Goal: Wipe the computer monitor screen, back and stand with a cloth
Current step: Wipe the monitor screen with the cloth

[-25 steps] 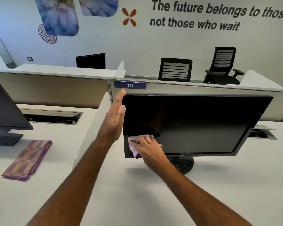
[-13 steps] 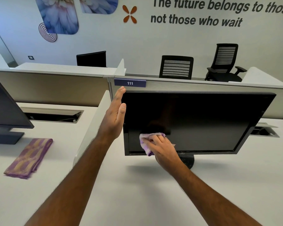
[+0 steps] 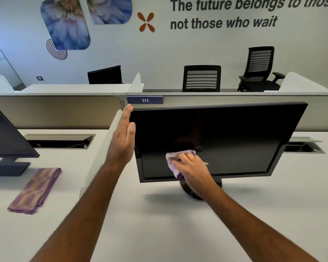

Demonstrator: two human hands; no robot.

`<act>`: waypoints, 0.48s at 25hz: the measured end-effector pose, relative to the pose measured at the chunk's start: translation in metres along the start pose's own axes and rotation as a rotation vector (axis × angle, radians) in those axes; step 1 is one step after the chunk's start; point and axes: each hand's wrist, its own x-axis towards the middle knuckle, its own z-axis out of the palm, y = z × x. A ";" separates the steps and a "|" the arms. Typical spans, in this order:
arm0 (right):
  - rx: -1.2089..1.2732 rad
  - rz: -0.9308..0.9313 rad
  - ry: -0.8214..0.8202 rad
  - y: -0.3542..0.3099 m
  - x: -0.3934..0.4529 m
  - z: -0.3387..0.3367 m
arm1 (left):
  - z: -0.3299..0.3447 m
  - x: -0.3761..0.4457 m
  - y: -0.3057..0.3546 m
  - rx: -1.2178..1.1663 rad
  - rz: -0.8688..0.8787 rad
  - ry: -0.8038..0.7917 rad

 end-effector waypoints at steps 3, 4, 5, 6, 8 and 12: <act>-0.047 -0.070 -0.160 0.008 -0.013 0.011 | 0.000 0.003 0.000 0.054 0.017 0.052; -0.060 -0.075 -0.194 0.014 -0.020 0.014 | -0.002 0.005 0.000 0.117 0.033 0.071; -0.059 -0.052 -0.194 0.022 -0.027 0.014 | -0.003 0.008 0.001 0.181 0.047 0.089; -0.054 -0.010 -0.178 0.030 -0.035 0.012 | -0.004 0.010 0.003 0.232 0.052 0.106; -0.039 0.084 -0.121 0.043 -0.045 0.003 | -0.003 0.013 0.010 0.301 0.048 0.140; -0.011 0.098 -0.004 0.053 -0.043 -0.008 | 0.015 0.018 0.028 0.446 0.063 0.136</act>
